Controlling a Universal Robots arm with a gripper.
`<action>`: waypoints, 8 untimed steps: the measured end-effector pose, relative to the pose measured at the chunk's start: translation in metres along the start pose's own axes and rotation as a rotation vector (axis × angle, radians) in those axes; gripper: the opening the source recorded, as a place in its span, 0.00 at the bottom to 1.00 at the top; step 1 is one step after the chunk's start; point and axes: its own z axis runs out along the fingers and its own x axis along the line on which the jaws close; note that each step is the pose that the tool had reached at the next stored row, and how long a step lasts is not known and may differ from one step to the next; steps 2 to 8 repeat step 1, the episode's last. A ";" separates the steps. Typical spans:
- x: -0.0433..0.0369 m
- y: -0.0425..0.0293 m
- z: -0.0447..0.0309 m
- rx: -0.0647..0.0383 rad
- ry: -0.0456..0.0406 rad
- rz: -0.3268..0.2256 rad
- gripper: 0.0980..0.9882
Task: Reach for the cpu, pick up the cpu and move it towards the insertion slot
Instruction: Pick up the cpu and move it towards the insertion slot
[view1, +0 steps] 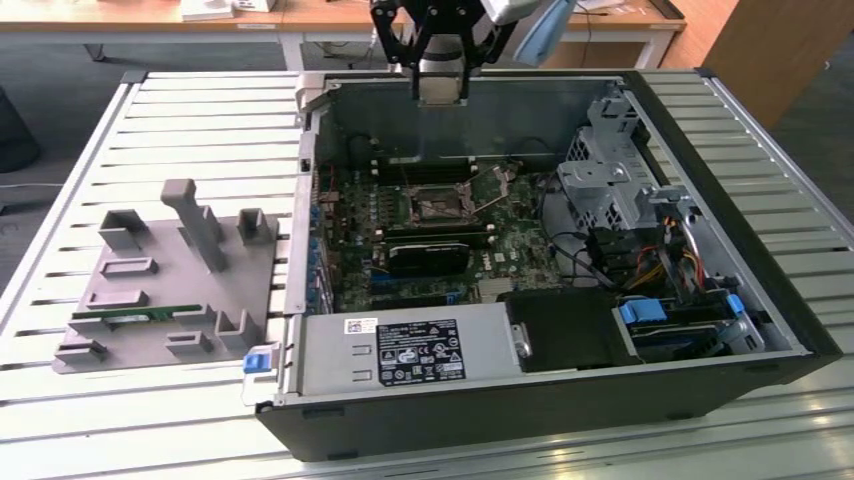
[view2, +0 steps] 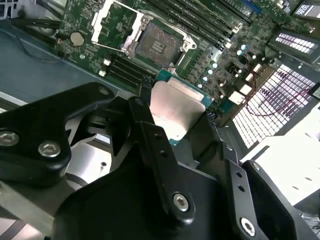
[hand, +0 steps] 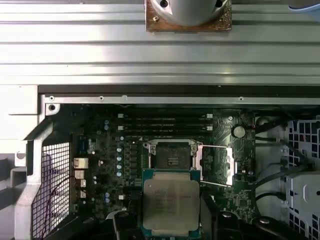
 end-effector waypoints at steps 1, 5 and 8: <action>0.0000 0.0000 0.0000 0.000 0.0000 0.000 0.50; 0.0000 0.0000 0.0000 0.000 0.0000 0.000 0.50; 0.0000 0.0000 0.0000 0.000 0.0000 0.000 0.50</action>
